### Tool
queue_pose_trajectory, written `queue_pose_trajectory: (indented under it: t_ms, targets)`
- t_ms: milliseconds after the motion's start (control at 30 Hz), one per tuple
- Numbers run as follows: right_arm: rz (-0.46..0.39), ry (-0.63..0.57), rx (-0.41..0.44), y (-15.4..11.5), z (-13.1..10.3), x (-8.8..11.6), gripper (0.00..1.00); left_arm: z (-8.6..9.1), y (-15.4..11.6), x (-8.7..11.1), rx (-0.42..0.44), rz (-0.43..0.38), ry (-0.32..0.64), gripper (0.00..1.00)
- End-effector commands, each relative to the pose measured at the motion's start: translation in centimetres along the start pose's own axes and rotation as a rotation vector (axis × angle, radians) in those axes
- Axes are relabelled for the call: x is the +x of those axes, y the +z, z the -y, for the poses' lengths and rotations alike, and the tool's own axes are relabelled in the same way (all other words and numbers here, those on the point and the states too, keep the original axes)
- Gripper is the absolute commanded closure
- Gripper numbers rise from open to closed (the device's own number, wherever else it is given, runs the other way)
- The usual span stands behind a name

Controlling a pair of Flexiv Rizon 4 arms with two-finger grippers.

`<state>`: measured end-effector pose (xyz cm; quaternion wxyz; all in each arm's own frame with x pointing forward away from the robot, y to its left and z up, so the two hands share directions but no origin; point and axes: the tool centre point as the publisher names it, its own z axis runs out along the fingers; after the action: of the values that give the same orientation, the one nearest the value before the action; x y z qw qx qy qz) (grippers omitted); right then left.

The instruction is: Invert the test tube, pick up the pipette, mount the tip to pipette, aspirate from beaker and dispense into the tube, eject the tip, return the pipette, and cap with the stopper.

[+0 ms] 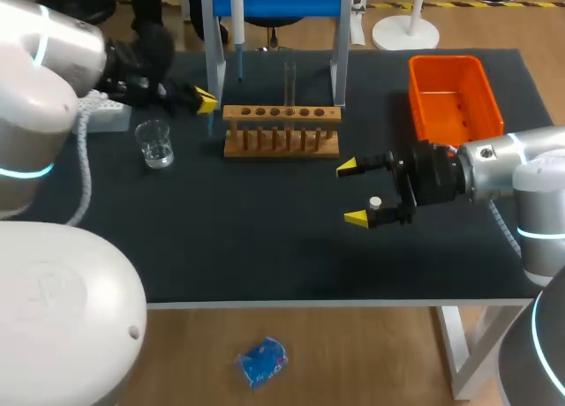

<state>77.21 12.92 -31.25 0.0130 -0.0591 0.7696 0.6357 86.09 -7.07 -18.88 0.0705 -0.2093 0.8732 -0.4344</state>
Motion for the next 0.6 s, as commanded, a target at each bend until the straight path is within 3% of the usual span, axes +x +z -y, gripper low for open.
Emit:
queue_pose_trajectory:
  t_ms: [33,600]
  targets:
    - [0.002,-0.001,0.001,0.01,0.02,0.07,0.0,0.3,1.14,2.24,0.011,0.019,0.001,1.0]
    - [0.002,-0.001,0.001,0.01,0.02,0.07,0.0,0.45,1.32,2.31,0.025,0.016,-0.004,1.0]
